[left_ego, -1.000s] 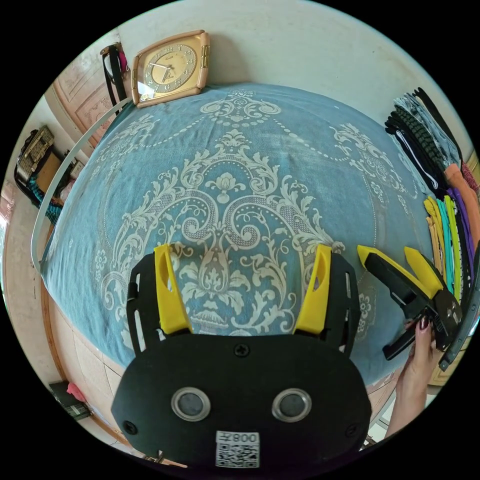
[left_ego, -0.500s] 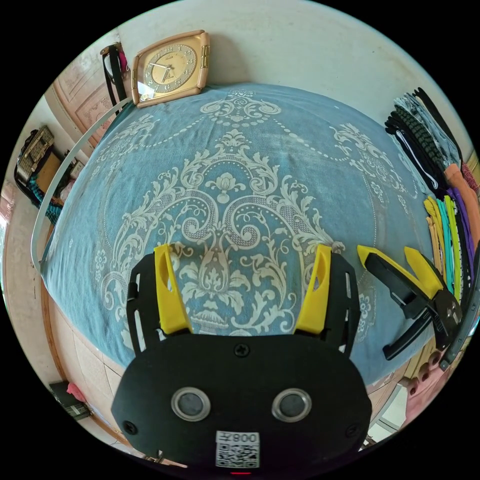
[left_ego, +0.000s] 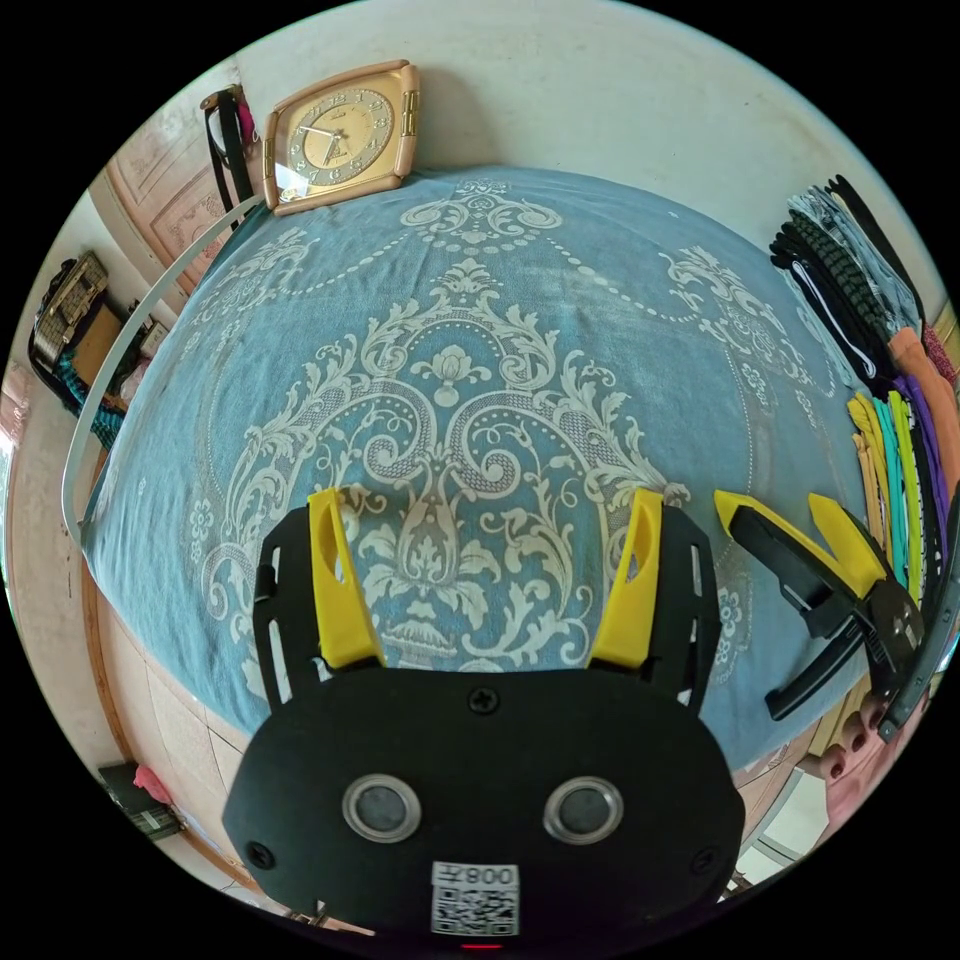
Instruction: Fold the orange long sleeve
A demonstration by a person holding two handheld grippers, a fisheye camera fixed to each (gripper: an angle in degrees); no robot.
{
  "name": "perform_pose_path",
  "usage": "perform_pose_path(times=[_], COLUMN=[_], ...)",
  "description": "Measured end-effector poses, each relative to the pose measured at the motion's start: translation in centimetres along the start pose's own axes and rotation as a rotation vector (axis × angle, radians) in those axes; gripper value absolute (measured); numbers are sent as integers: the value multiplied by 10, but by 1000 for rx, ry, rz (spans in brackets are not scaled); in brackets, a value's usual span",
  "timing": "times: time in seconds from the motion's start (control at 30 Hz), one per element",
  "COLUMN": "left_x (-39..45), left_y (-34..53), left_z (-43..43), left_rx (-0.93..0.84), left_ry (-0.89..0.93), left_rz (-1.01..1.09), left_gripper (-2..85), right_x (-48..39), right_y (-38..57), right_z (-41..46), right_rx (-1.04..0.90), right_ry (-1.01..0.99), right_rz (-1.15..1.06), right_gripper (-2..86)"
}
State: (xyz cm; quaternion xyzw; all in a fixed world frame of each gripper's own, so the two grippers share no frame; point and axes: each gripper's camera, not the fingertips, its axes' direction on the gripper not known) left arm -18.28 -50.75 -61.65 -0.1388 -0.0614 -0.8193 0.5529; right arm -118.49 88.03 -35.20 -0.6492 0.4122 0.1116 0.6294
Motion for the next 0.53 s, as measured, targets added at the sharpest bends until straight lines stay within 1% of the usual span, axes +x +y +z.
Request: perform_pose_path(times=[0.53], left_x=[0], left_y=[13], left_z=[19], left_rx=[-1], left_ry=[-2], left_rz=[3], left_gripper=[372], right_x=[44], right_y=[4], right_z=[53], right_rx=[-2], right_ry=[2], right_rz=[-1], right_gripper=[271])
